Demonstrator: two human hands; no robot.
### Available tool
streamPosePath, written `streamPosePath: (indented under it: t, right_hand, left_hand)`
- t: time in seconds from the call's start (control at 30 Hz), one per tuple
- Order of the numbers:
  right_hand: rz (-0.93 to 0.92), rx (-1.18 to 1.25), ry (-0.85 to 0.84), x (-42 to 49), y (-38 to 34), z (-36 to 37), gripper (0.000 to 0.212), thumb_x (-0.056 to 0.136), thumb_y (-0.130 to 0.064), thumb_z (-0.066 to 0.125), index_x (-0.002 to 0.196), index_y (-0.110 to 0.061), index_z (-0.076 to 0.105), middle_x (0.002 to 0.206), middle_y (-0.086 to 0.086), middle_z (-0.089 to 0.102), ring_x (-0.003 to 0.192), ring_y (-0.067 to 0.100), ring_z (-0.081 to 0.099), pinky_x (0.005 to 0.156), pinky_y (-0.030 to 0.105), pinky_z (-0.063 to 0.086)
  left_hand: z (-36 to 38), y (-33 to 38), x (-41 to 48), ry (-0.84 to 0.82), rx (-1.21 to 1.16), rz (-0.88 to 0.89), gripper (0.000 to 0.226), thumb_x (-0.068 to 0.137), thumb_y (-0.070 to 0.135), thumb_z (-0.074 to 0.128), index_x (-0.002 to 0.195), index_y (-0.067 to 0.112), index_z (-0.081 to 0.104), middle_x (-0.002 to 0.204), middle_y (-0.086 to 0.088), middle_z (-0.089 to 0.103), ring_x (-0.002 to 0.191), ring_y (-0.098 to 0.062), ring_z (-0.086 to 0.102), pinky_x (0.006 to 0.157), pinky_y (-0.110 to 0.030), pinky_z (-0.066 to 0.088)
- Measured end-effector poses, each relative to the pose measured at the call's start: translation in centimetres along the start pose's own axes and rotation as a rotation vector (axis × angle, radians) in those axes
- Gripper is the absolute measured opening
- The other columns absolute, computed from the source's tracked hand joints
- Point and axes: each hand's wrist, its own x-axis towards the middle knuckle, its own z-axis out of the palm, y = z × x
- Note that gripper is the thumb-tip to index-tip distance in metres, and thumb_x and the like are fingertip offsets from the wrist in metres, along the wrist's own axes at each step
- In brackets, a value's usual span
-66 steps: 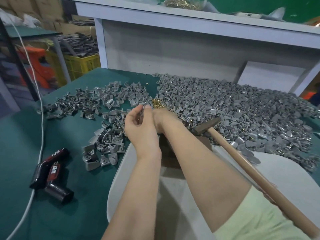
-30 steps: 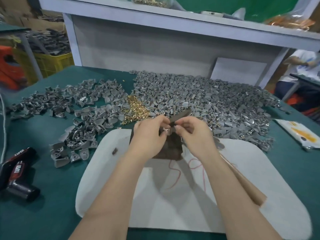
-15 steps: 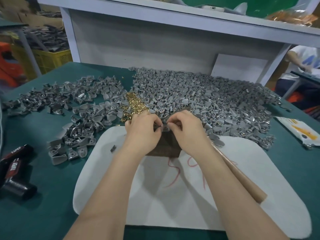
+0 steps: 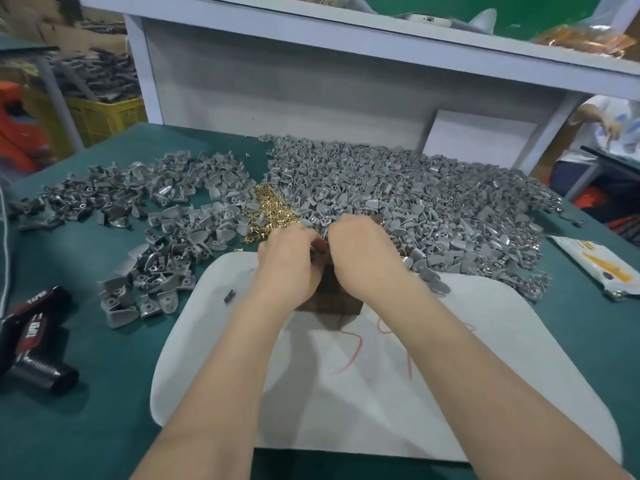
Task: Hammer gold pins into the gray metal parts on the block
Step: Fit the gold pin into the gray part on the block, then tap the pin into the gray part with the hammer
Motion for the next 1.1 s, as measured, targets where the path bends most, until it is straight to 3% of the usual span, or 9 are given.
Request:
streamPosePath:
  t: [0.13,0.33,0.47,0.57,0.6,0.7,0.87,1.0,1.1]
  right_hand:
    - [-0.015,-0.037,-0.01,0.1,-0.6,-0.3,0.024,0.087,-0.001,0.048,0.109,-0.005,0.058,0.111,0.012,0.056,0.107,0.029,0.052,0.069,0.031,0.032]
    - [-0.036,0.031,-0.037,0.2,0.5,-0.2,0.015,0.086,-0.001,0.049,0.093,-0.01,0.058,0.097,0.01,0.056,0.098,0.027,0.057,0.069,0.029,0.035]
    - [0.098,0.449,-0.051,-0.1,2.8,0.8,0.016,0.091,-0.014,0.056,0.097,-0.013,0.071,0.098,0.002,0.067,0.095,0.018,0.06,0.084,0.026,0.044]
    - [0.34,0.704,0.106,-1.5,5.0,1.5,0.02,0.091,-0.021,0.057,0.107,-0.014,0.069,0.105,0.0,0.069,0.098,0.017,0.062,0.091,0.03,0.047]
    - [0.411,0.645,0.108,-1.9,5.8,1.9,0.023,0.091,-0.026,0.058,0.106,-0.012,0.068,0.105,0.004,0.069,0.097,0.021,0.062,0.09,0.033,0.048]
    - [0.525,0.396,-0.106,-2.5,7.0,3.4,0.03,0.088,-0.041,0.061,0.099,-0.014,0.065,0.096,0.007,0.067,0.086,0.025,0.06,0.079,0.033,0.05]
    - [0.479,0.392,-0.246,-1.5,7.0,4.1,0.027,0.09,-0.035,0.057,0.075,-0.013,0.059,0.071,0.006,0.06,0.063,0.02,0.056,0.056,0.028,0.04]
    - [0.5,0.663,-0.201,-1.9,6.8,3.7,0.017,0.093,-0.024,0.052,0.089,-0.007,0.054,0.072,0.009,0.066,0.058,0.018,0.067,0.063,0.036,0.056]
    - [0.439,0.67,-0.035,-2.9,6.9,2.5,0.019,0.093,-0.022,0.051,0.11,-0.013,0.049,0.079,0.004,0.064,0.059,0.016,0.064,0.056,0.028,0.049]
  left_hand:
    - [-0.2,0.3,-0.1,-0.004,0.006,0.008,0.012,0.083,0.005,0.049,0.076,0.015,0.049,0.1,-0.011,0.059,0.099,-0.038,0.05,0.081,-0.042,0.042]
    - [0.0,0.0,-0.1,0.014,-0.019,0.017,0.016,0.088,0.012,0.055,0.096,0.013,0.069,0.108,-0.005,0.061,0.107,-0.032,0.049,0.091,-0.041,0.041]
    - [0.0,-0.1,-0.2,0.036,-0.082,0.018,0.008,0.088,0.018,0.061,0.089,0.017,0.069,0.107,-0.001,0.063,0.109,-0.029,0.049,0.096,-0.042,0.039]
    - [-0.1,0.0,-0.3,0.035,-0.104,0.007,0.008,0.089,0.018,0.061,0.084,0.022,0.066,0.105,0.001,0.063,0.109,-0.026,0.05,0.097,-0.043,0.039]
    - [-0.1,0.1,-0.3,0.034,-0.109,0.002,0.008,0.09,0.018,0.061,0.084,0.022,0.066,0.105,0.001,0.063,0.109,-0.026,0.05,0.097,-0.043,0.04]
    - [-0.2,0.1,-0.4,0.04,-0.108,0.002,0.009,0.09,0.018,0.06,0.085,0.02,0.068,0.104,0.001,0.063,0.107,-0.025,0.052,0.095,-0.043,0.042]
    - [-0.2,0.2,-0.3,0.038,-0.079,-0.014,0.009,0.091,0.019,0.059,0.088,0.019,0.067,0.105,0.001,0.061,0.107,-0.025,0.05,0.095,-0.043,0.042]
    - [-0.1,0.0,-0.3,0.061,-0.07,-0.036,0.009,0.091,0.019,0.058,0.086,0.018,0.066,0.106,0.0,0.06,0.107,-0.025,0.05,0.094,-0.043,0.042]
    - [0.0,0.0,-0.3,0.067,-0.064,-0.032,0.009,0.091,0.018,0.058,0.085,0.017,0.065,0.104,-0.001,0.061,0.105,-0.026,0.05,0.092,-0.043,0.043]
